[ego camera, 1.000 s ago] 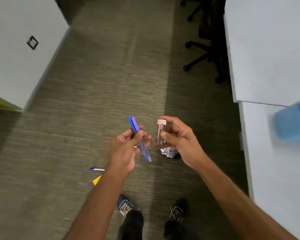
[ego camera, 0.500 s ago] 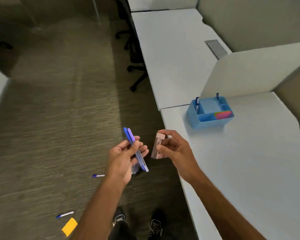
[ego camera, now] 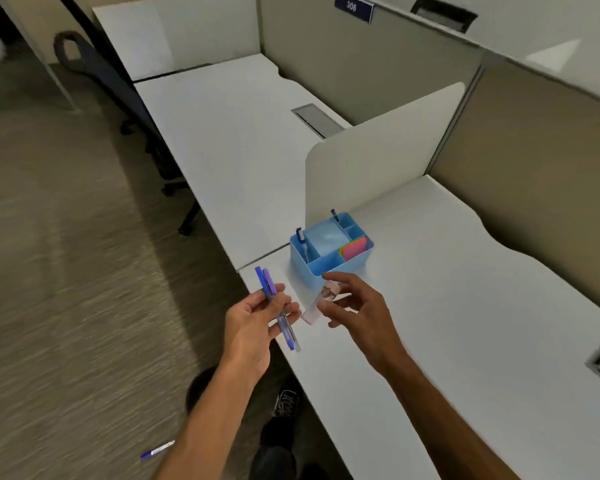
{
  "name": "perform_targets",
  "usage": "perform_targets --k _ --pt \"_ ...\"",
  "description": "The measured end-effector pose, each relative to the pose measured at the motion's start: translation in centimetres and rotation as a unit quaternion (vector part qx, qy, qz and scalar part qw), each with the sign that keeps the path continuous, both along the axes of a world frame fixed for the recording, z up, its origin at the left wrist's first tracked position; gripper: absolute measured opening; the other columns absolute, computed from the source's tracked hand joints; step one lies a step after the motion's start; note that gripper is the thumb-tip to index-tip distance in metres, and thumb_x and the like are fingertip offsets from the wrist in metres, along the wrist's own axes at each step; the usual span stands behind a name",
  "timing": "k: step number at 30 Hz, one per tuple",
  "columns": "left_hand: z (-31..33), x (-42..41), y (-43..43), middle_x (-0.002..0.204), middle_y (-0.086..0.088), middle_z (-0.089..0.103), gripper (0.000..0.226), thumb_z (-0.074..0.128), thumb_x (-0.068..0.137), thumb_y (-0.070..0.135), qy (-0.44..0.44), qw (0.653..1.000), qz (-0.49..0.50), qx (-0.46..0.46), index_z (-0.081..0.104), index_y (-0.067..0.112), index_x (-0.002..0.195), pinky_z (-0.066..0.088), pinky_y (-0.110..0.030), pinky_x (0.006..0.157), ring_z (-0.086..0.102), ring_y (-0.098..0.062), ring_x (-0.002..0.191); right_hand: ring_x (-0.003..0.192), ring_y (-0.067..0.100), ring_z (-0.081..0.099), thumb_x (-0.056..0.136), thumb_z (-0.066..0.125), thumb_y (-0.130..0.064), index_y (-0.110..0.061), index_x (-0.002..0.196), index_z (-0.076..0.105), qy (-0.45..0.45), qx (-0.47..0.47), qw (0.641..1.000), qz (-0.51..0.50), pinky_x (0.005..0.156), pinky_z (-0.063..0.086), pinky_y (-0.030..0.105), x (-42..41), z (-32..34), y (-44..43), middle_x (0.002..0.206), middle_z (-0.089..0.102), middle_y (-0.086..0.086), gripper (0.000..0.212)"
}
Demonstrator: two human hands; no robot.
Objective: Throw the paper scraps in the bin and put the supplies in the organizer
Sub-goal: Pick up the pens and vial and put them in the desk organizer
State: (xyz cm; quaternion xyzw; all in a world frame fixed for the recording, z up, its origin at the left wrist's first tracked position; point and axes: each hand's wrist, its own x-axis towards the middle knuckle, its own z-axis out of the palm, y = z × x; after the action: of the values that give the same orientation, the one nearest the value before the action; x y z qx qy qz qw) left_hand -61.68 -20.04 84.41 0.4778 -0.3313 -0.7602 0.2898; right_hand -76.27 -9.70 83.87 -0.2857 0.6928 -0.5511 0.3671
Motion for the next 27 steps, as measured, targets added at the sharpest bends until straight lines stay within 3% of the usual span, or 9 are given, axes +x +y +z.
perform_targets --k 3,8,11,15,19,21,27 --pt "-0.2 -2.9 -2.4 0.090 -0.011 0.076 0.024 0.068 0.086 0.010 -0.014 0.999 -0.032 -0.012 0.071 0.006 0.109 0.061 -0.044 0.082 0.075 -0.030 0.089 0.082 0.020 0.071 0.090 0.074 -0.022 -0.030 0.122 0.067 0.014 -0.009 0.999 -0.046 0.068 0.061 0.023 -2.5 -0.7 -1.6 0.109 0.068 -0.003 0.034" --pt "-1.2 -7.4 -6.4 0.094 -0.015 0.076 0.023 0.068 0.088 0.010 -0.026 0.997 -0.077 -0.012 0.070 0.007 0.110 0.061 -0.042 0.083 0.075 -0.030 0.087 0.091 0.026 0.073 0.095 0.067 -0.022 -0.017 0.121 0.067 -0.017 -0.023 0.992 -0.122 0.078 0.064 0.037 -6.8 -2.2 -4.9 0.108 0.070 0.009 0.026" --pt "-2.0 -9.5 -8.4 0.091 -0.017 0.075 0.023 0.068 0.088 0.009 -0.016 0.995 -0.098 0.006 0.070 0.005 0.110 0.061 -0.041 0.082 0.075 -0.030 0.084 0.086 0.028 0.075 0.097 0.065 -0.021 -0.013 0.116 0.068 -0.021 -0.028 0.985 -0.170 0.078 0.064 0.039 -9.6 -3.3 -6.9 0.105 0.072 0.012 0.020" --pt "-3.1 -12.1 -10.8 0.088 -0.014 0.073 0.022 0.069 0.088 0.010 -0.021 0.991 -0.129 0.009 0.071 0.006 0.109 0.060 -0.042 0.086 0.073 -0.028 0.081 0.080 0.019 0.076 0.097 0.065 -0.023 -0.019 0.109 0.068 0.046 0.006 0.972 -0.231 0.071 0.063 0.028 -13.4 -5.2 -9.3 0.096 0.074 0.001 0.013" --pt "-3.9 -14.0 -12.4 0.085 -0.012 0.074 0.024 0.070 0.086 0.012 -0.033 0.987 -0.155 0.004 0.071 0.008 0.110 0.058 -0.043 0.090 0.073 -0.028 0.082 0.083 -0.005 0.066 0.096 0.066 -0.022 -0.035 0.104 0.063 0.139 0.062 0.953 -0.262 0.067 0.054 0.009 -16.6 -7.7 -11.3 0.092 0.068 -0.016 0.016" --pt "-4.1 -14.7 -12.9 0.084 -0.011 0.074 0.025 0.070 0.087 0.012 -0.037 0.986 -0.163 0.005 0.070 0.007 0.111 0.057 -0.043 0.091 0.073 -0.029 0.083 0.083 -0.003 0.066 0.096 0.065 -0.022 -0.035 0.106 0.060 0.164 0.082 0.948 -0.262 0.066 0.052 0.008 -17.8 -8.9 -11.9 0.093 0.067 -0.014 0.017" --pt "-4.7 -15.7 -13.7 0.088 -0.014 0.074 0.026 0.068 0.088 0.011 -0.053 0.983 -0.176 0.016 0.070 0.007 0.113 0.059 -0.042 0.088 0.074 -0.031 0.084 0.079 0.016 0.066 0.099 0.061 -0.030 -0.029 0.107 0.054 0.232 0.159 0.937 -0.209 0.074 0.061 0.031 -19.5 -11.8 -13.5 0.094 0.065 -0.007 0.011"
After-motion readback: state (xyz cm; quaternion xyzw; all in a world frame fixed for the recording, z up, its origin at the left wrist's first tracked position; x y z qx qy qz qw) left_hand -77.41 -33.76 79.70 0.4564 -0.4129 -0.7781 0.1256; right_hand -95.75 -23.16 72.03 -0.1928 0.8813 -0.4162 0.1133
